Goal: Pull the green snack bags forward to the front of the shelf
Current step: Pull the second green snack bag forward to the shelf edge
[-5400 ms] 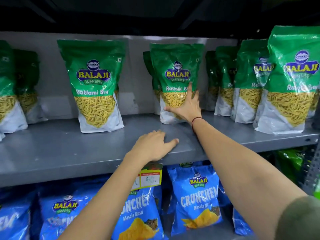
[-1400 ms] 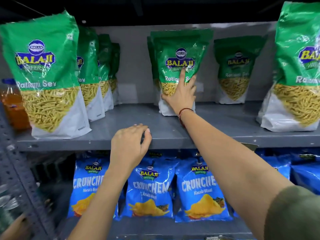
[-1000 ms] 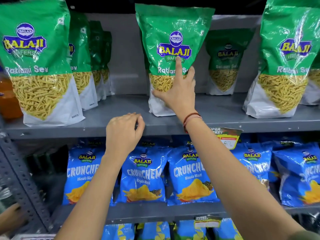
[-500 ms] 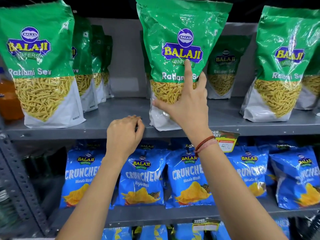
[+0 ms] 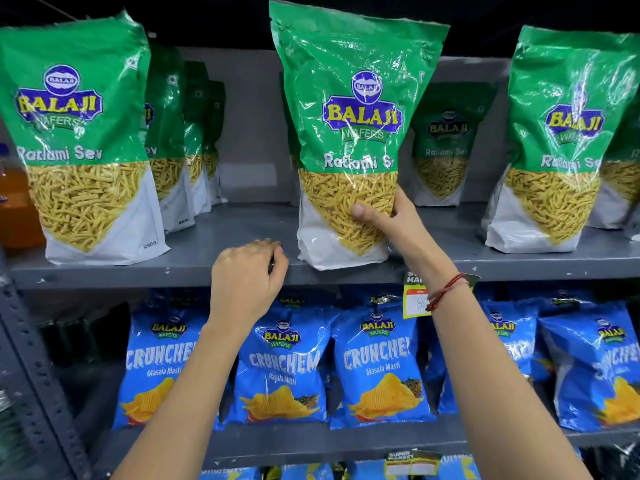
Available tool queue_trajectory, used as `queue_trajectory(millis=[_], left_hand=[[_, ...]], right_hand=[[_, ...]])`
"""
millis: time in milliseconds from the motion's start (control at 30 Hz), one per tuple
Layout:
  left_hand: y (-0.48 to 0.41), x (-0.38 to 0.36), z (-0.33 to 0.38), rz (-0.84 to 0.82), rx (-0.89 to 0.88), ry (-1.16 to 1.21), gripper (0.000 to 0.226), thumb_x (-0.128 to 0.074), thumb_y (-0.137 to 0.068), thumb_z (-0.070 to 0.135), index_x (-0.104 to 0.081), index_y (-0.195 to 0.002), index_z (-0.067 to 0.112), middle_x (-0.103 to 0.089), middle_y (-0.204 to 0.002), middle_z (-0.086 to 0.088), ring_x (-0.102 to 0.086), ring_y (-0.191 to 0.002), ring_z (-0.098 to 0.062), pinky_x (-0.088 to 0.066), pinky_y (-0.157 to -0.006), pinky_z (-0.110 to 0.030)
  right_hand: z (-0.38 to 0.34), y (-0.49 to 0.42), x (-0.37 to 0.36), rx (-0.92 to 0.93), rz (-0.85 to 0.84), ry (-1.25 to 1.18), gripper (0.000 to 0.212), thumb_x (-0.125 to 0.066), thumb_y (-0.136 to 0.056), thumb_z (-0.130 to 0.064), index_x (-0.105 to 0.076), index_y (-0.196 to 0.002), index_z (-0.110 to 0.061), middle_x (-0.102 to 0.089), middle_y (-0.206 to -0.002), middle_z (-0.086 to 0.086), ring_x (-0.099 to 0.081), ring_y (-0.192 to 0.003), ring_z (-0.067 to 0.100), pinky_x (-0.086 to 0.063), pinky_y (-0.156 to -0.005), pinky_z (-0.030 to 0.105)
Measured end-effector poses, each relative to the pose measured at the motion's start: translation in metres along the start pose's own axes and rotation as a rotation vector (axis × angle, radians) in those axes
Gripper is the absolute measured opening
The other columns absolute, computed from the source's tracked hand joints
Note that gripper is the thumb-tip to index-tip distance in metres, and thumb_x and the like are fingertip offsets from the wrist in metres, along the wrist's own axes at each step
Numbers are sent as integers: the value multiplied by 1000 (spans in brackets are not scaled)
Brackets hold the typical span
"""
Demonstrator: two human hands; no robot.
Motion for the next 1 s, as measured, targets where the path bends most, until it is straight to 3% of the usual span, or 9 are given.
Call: queue_trajectory(millis=[100,233,333,533,767,1000], left_hand=[[0,-1,0,-8,2,6,39,-38,-89,24,-71,-75,9,-73,-73,-7,-67,-64,-28,-48,-55,-34],[-1,-2,0,-30,9,4,40,-37,-90,24,-71,-76,9,-73,-75,-7,-68,-70,-27,-49,-57,-36],[0,-2,1,-39,4,9,40,-37,-90,23,-72,-78,9,-75,-78,-5,-69,-75,-25,-49,-60,-35],[0,1,3,-29,-5,18,41,-37,-89,23,-74,-79,8,-76,-84,-5,-71,-82,-22,-51,-63,-32],[0,2,4,-49,-4,17,41,-37,-89,23,-72,-76,7,-74,-76,-7,-69,-74,-25,-52,-59,-35],[-1,-2,0,-71,24,23,42,-34,-90,24,-70,-72,8,-72,-71,-8,-67,-67,-27,-51,-54,-37]], right_hand=[[2,-3,1,4,38,3,68,-84,-51,-46,-52,-110,-34,-66,-111,-11,-66,-98,3,-52,-82,21],[6,-9,-3,3,66,41,68,-83,-45,-56,-51,-104,-39,-65,-112,-12,-65,-103,6,-53,-92,30],[9,-15,-2,5,104,63,71,-86,-51,-53,-50,-110,-38,-64,-115,-11,-63,-105,8,-52,-96,34],[8,-18,-3,5,132,90,67,-86,-62,-42,-47,-116,-36,-62,-113,-14,-61,-102,4,-51,-94,29],[11,-20,-3,-3,125,83,72,-87,-58,-47,-46,-117,-37,-63,-117,-9,-62,-105,9,-50,-98,37],[10,-18,-2,11,118,74,72,-86,-60,-47,-47,-119,-36,-63,-117,-10,-62,-106,8,-51,-98,35]])
Point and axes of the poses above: each hand's wrist, its own y-axis away from the middle knuckle, its own x-axis out of the back of the hand, z = x × y, the point moved 9 cm from there along -y, towards the middle knuckle
